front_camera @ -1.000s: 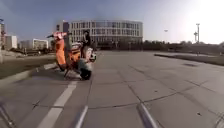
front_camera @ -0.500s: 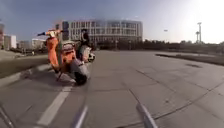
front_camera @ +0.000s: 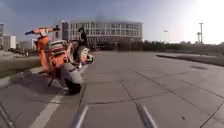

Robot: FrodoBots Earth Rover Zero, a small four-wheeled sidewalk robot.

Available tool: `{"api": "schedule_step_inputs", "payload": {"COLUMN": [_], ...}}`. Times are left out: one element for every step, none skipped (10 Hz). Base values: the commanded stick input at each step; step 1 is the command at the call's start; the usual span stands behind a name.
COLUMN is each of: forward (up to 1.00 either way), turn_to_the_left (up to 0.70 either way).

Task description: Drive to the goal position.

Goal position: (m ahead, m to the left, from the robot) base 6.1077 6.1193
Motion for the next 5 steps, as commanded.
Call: {"api": "schedule_step_inputs", "payload": {"forward": [0.70, 0.70, 0.70, 0.70, 0.70], "turn_to_the_left": [-0.14, -0.14, -0.14, -0.14, -0.14]}}
